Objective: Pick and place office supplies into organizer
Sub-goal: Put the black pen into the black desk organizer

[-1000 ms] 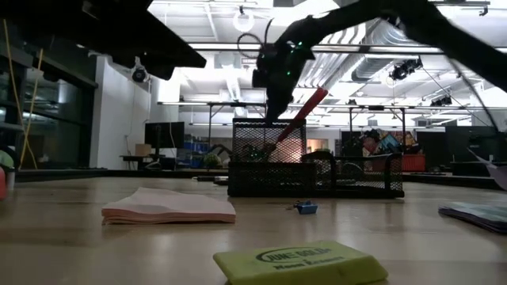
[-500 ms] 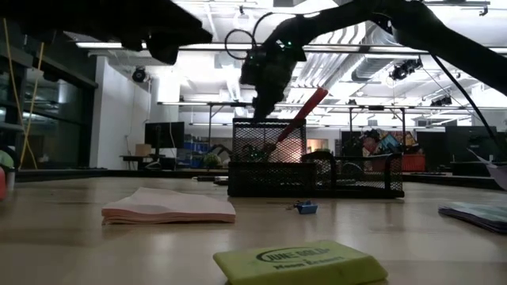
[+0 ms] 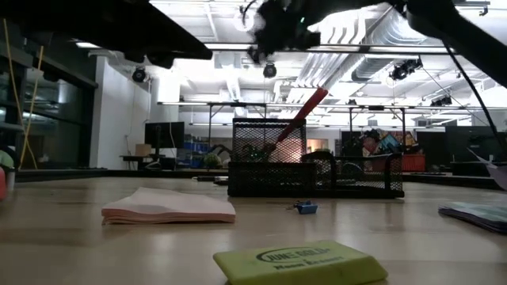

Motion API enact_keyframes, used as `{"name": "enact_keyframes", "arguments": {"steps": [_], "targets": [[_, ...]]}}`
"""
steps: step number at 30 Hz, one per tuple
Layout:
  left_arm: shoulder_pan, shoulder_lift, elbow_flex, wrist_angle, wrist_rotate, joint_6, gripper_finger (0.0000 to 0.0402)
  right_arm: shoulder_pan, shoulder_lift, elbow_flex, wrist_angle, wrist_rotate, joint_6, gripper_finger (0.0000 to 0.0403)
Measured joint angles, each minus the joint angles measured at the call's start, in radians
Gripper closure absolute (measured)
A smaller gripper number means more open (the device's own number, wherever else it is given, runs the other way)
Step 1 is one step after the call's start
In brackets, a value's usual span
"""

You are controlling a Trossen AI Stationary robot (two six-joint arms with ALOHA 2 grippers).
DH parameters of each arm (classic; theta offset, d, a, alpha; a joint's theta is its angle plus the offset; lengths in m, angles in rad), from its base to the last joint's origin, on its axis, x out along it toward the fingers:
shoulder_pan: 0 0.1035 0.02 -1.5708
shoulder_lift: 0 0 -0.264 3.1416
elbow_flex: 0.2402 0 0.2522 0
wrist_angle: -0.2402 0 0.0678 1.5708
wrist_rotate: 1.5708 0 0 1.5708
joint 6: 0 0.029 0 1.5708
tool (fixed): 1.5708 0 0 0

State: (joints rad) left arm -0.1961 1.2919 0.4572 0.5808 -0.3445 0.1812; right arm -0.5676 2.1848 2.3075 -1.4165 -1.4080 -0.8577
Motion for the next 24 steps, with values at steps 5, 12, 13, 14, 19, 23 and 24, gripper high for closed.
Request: {"name": "enact_keyframes", "arguments": {"steps": [5,12,13,14,19,23,24], "targets": [[0.0,0.0,0.0,-0.006,-0.015,-0.002,0.0227,0.055,-0.023,0.001,-0.157,-0.151,-0.339,0.0306],[0.0,0.0,0.0,0.001,-0.016,-0.016,0.0227,0.169,0.013,-0.087,0.141,0.203,-0.001,0.036],[-0.001,0.0,0.0,0.002,-0.016,-0.028,0.0227,0.181,0.014,-0.113,0.23,0.303,0.097,0.0367],[-0.001,0.0,0.0,0.001,-0.016,-0.032,0.0227,0.191,0.017,-0.13,0.31,0.407,0.183,0.0373],[-0.001,0.0,0.0,0.0,-0.016,-0.039,0.0227,0.21,0.015,-0.13,0.578,0.758,0.482,0.0396],[0.0,0.0,0.0,0.006,-0.023,-0.055,0.0227,0.182,0.003,-0.129,0.699,0.76,0.622,0.04],[0.0,0.0,0.0,0.009,-0.039,-0.055,0.0227,0.171,-0.002,-0.129,0.717,0.771,0.638,0.0398]]}}
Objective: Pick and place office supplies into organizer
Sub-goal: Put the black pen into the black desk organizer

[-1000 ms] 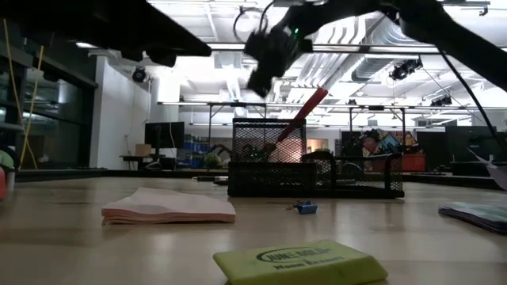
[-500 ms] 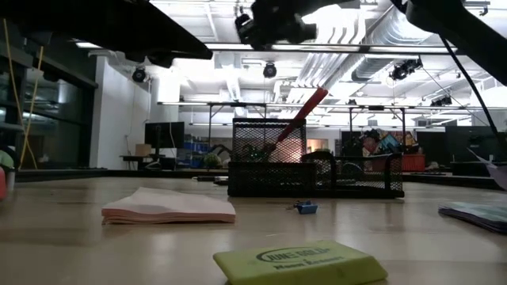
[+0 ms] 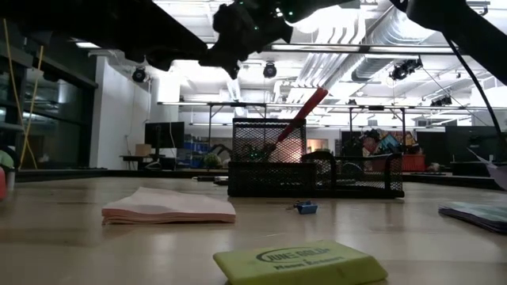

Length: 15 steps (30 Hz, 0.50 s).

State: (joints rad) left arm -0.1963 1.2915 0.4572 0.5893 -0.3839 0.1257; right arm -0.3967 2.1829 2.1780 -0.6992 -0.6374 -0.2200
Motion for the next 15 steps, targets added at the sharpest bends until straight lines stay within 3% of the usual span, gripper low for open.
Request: {"name": "enact_keyframes", "arguments": {"steps": [2,6,9,12,15], "targets": [[0.0,0.0,0.0,0.022,-0.045,0.0,0.0227,-0.02,-0.003,0.001,0.065,0.061,0.019,0.0397],[0.001,0.0,0.004,0.051,-0.091,0.0,0.0227,-0.057,-0.003,0.001,0.259,0.299,0.05,0.0402],[0.0,0.0,0.015,0.048,-0.107,-0.001,0.0227,-0.084,-0.003,0.001,0.41,0.256,0.107,0.0396],[0.0,0.0,0.016,0.031,-0.107,-0.001,0.0227,-0.081,-0.003,0.0,0.441,0.263,0.118,0.0398],[0.0,0.0,0.017,0.003,-0.128,-0.001,0.0227,-0.049,-0.014,-0.09,0.543,0.227,0.114,0.0401]]}}
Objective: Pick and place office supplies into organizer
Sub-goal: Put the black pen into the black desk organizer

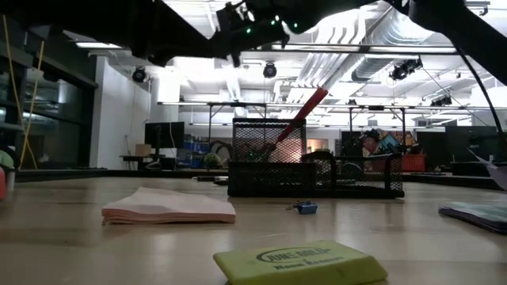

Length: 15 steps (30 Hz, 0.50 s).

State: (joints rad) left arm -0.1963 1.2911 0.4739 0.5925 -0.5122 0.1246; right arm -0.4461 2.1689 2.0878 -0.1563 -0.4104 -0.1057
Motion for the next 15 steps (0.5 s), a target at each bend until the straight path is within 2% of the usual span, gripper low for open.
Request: {"name": "enact_keyframes", "arguments": {"steps": [1,2,4,5,7,9,12,15], "targets": [[0.0,0.0,0.0,-0.01,-0.019,0.0,0.0227,0.01,-0.022,-0.059,0.017,0.033,-0.009,0.0401],[0.0,0.0,0.0,-0.019,-0.039,0.0,0.0227,0.025,-0.048,-0.126,0.038,0.118,-0.035,0.0401],[0.0,0.0,0.0,-0.036,-0.066,-0.016,0.0227,0.052,-0.126,-0.294,0.181,0.327,-0.071,0.0402],[0.001,0.0,0.0,-0.044,-0.078,-0.031,0.0227,0.056,-0.176,-0.387,0.277,0.355,-0.071,0.0402],[0.0,0.0,0.0,-0.051,-0.085,-0.046,0.0227,0.055,-0.291,-0.576,0.462,0.301,-0.071,0.0398],[0.0,0.0,0.0,-0.054,-0.085,-0.043,0.0227,0.059,-0.396,-0.748,0.606,0.301,-0.025,0.0396],[0.029,0.0,0.021,-0.08,-0.075,-0.043,0.0227,0.063,-0.503,-0.958,0.733,0.276,0.044,0.0396],[0.078,0.0,0.074,-0.23,-0.076,-0.067,0.0227,0.063,-0.593,-1.111,0.804,0.224,0.056,0.0396]]}}
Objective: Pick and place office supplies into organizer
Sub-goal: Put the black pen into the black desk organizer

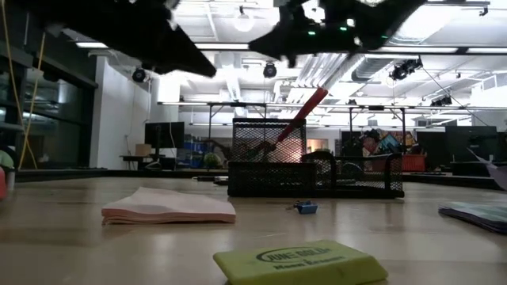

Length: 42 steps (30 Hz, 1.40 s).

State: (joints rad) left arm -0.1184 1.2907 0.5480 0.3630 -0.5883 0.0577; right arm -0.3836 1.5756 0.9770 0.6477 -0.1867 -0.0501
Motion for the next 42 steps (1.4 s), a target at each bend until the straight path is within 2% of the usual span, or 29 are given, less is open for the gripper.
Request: {"name": "enact_keyframes", "arguments": {"steps": [2,5,8,10,15,19,23,28,33,38,42], "targets": [[0.057,0.001,0.056,-0.117,0.033,-0.037,0.0227,0.011,-0.06,-0.078,0.017,-0.006,0.02,0.0396],[0.156,0.001,0.145,-0.3,0.137,-0.079,0.0227,0.043,-0.123,-0.175,0.018,-0.01,0.035,0.0398],[0.251,0.001,0.218,-0.417,0.195,-0.056,0.0227,0.082,-0.171,-0.252,0.035,-0.013,0.022,0.0398],[0.317,0.001,0.256,-0.441,0.234,-0.038,0.0227,0.103,-0.191,-0.293,0.038,-0.012,0.015,0.0398],[0.474,0.017,0.31,-0.496,0.453,0.022,0.0227,0.152,-0.209,-0.379,0.044,-0.015,0.028,0.0402],[0.593,0.069,0.359,-0.501,0.521,-0.063,0.0227,0.192,-0.209,-0.434,0.079,-0.031,0.028,0.0402],[0.684,0.167,0.433,-0.59,0.606,-0.046,0.0227,0.237,-0.209,-0.474,0.12,-0.032,0.047,0.0402],[0.744,0.306,0.571,-0.744,0.6,-0.008,0.0227,0.304,-0.209,-0.49,0.125,-0.032,0.045,0.0402],[0.754,0.432,0.695,-0.834,0.579,0.07,0.0227,0.362,-0.209,-0.49,0.124,-0.033,0.025,0.0402],[0.753,0.532,0.796,-0.936,0.507,0.165,0.0227,0.399,-0.209,-0.49,0.123,-0.033,0.0,0.0402],[0.757,0.605,0.858,-1.047,0.43,0.174,0.0227,0.41,-0.209,-0.49,0.121,-0.033,-0.003,0.0402]]}}
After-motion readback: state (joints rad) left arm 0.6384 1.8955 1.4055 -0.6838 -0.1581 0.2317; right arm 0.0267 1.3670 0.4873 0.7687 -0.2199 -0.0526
